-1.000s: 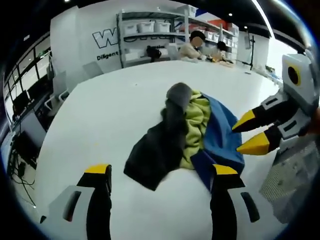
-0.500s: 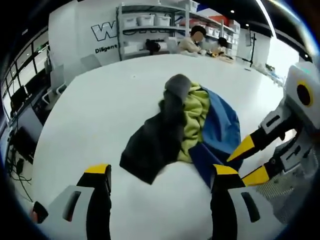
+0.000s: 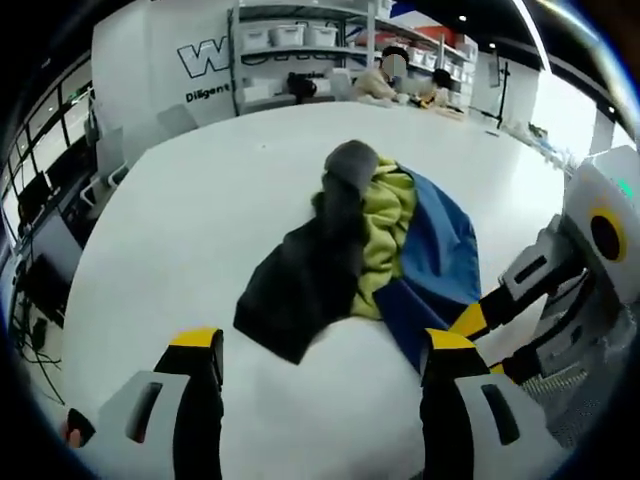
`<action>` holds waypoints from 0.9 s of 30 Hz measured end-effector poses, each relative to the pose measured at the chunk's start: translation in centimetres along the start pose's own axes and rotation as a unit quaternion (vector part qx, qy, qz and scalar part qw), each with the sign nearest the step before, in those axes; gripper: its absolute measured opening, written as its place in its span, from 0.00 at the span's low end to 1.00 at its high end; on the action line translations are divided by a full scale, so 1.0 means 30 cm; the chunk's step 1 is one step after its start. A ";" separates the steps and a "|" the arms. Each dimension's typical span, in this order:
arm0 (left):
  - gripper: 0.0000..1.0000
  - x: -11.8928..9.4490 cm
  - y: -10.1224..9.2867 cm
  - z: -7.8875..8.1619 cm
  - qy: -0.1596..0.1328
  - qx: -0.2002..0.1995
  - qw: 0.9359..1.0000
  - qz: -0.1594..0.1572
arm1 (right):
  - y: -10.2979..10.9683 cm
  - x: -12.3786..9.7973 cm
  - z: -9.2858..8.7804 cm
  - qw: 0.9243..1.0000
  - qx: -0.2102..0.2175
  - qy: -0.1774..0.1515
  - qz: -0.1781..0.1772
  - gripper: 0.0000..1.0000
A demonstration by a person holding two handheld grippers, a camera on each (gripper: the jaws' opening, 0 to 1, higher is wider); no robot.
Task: Fold the garment on the visible template until the final outline fits inside the template.
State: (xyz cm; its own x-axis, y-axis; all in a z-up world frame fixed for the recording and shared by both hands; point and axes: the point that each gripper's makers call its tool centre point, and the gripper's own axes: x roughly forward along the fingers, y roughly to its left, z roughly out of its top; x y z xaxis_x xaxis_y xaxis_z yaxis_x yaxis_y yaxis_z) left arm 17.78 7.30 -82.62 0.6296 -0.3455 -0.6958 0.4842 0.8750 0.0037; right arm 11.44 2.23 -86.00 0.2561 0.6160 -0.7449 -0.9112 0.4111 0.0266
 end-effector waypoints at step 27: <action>0.75 -0.004 0.007 0.003 -0.002 -0.006 1.000 0.001 | -0.034 -0.041 -0.010 0.999 -0.025 0.015 -0.019 0.05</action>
State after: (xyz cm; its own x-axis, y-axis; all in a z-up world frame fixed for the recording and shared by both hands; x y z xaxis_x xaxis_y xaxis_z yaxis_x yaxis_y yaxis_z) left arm 17.86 7.49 -82.46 0.6339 -0.3444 -0.6925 0.4752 0.8799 -0.0026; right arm 11.95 0.84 -85.32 0.2815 0.5796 -0.7648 -0.9164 0.3987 -0.0352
